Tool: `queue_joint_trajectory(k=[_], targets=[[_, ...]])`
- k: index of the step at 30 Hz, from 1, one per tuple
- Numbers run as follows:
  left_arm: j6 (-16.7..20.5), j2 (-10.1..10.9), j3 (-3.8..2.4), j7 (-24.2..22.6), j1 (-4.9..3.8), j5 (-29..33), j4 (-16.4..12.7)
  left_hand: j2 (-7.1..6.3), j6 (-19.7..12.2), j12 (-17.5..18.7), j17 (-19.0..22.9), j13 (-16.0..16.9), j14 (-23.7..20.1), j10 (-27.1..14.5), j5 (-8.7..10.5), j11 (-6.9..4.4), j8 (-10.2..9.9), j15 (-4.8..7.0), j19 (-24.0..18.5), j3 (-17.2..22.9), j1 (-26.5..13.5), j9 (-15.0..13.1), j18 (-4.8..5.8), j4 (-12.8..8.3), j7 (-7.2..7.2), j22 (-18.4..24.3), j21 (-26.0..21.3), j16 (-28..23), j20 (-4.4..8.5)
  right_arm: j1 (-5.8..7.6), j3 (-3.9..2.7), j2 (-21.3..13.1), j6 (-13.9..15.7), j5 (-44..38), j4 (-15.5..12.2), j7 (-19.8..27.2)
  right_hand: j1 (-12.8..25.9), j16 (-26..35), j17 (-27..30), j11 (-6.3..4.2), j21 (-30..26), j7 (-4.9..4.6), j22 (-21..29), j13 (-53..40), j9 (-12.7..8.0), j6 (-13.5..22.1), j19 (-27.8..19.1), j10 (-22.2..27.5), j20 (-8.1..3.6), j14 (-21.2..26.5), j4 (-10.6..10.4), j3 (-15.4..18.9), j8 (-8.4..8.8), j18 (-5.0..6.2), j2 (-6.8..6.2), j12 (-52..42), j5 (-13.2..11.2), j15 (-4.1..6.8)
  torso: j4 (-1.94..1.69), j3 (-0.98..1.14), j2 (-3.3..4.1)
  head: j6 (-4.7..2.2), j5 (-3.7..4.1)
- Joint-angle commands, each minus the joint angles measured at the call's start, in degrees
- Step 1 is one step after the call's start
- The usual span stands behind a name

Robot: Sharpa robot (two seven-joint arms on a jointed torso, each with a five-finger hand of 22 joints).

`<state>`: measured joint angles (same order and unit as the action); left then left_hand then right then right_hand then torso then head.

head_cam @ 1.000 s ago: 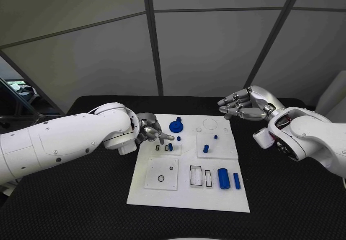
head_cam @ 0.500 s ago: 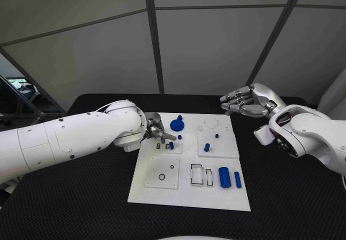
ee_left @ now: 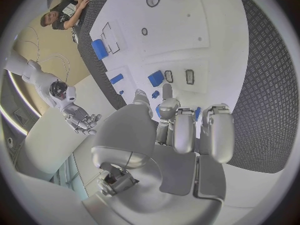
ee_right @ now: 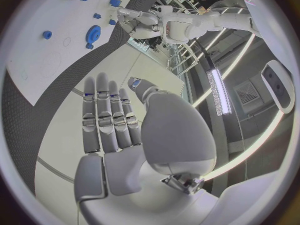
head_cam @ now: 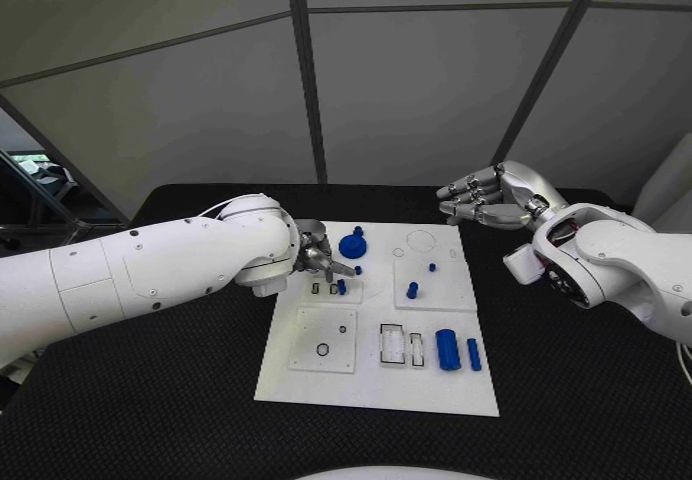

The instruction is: Assemble the parts on the task board

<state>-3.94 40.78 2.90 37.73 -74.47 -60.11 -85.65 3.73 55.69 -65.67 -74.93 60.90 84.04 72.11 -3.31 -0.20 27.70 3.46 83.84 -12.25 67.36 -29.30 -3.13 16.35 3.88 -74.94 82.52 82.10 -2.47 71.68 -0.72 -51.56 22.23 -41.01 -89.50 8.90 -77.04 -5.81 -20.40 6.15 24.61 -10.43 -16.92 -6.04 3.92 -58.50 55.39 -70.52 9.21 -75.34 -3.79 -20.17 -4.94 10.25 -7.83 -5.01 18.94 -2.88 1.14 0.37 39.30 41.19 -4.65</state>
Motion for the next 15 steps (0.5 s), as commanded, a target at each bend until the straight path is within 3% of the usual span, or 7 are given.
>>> queue_joint_trajectory(k=[1, 4, 15], targets=[[-2.0, -0.3, 0.02, 0.4, -0.1, -0.7, 0.2, 0.37, -0.5, -0.3, -6.2, 0.1, 3.3, 0.5, 0.25, -0.03, 0.3, 0.38, 1.8, 0.1, 0.2, -0.2, 0.72, -0.3, -0.02, -2.4, 0.4, -0.4, 0.23, 0.15, -0.05, 0.1, 0.1, -0.2, 0.1, -0.1, 0.4, 0.3, 0.1, 0.36, -0.2, -0.31, 0.0, 0.0, -0.1, 0.1, -0.1, -0.1, 0.53, 0.1, 0.2, 0.0, 0.28, 0.14, -0.09, 0.3, 0.2, -0.39, 0.03, 0.03, 0.05, 0.14, 0.03], [-3.0, -0.5, 0.03, 0.5, -0.11, -0.7, 0.4, 0.79, -0.8, -0.4, -6.2, 0.3, 3.3, 0.6, 0.23, -0.06, 0.7, 0.4, 1.8, 0.7, 0.9, -0.7, 0.76, -0.5, -0.04, -2.6, 0.5, -0.4, 0.26, 0.15, -0.05, 0.2, 0.0, -0.2, 0.2, -0.2, 0.5, 0.4, 0.1, 0.38, -0.3, -0.33, 0.1, 0.1, -0.1, 0.1, 0.0, -0.1, 0.56, 0.1, 0.2, 0.0, 0.32, 0.15, -0.06, 0.3, 0.3, -0.41, -0.03, -0.04, -0.01, 0.29, 0.2], [-5.1, -1.0, 0.03, 0.9, -0.13, -0.7, 0.9, 0.8, -1.1, -0.5, -6.2, 0.3, 3.3, 0.6, 0.24, -0.07, 0.9, 0.41, 1.9, 0.9, 1.3, -1.1, 0.8, -0.6, -0.05, -2.9, 0.6, -0.4, 0.27, 0.15, -0.05, 0.4, -0.2, -0.2, 0.3, -0.4, 0.6, 0.5, 0.2, 0.4, -0.4, -0.34, 0.2, 0.2, -0.1, 0.0, 0.0, -0.1, 0.58, 0.0, 0.1, 0.0, 0.35, 0.15, 0.06, 0.4, 0.6, -0.43, -0.08, -0.01, -0.02, 0.54, 0.16]])
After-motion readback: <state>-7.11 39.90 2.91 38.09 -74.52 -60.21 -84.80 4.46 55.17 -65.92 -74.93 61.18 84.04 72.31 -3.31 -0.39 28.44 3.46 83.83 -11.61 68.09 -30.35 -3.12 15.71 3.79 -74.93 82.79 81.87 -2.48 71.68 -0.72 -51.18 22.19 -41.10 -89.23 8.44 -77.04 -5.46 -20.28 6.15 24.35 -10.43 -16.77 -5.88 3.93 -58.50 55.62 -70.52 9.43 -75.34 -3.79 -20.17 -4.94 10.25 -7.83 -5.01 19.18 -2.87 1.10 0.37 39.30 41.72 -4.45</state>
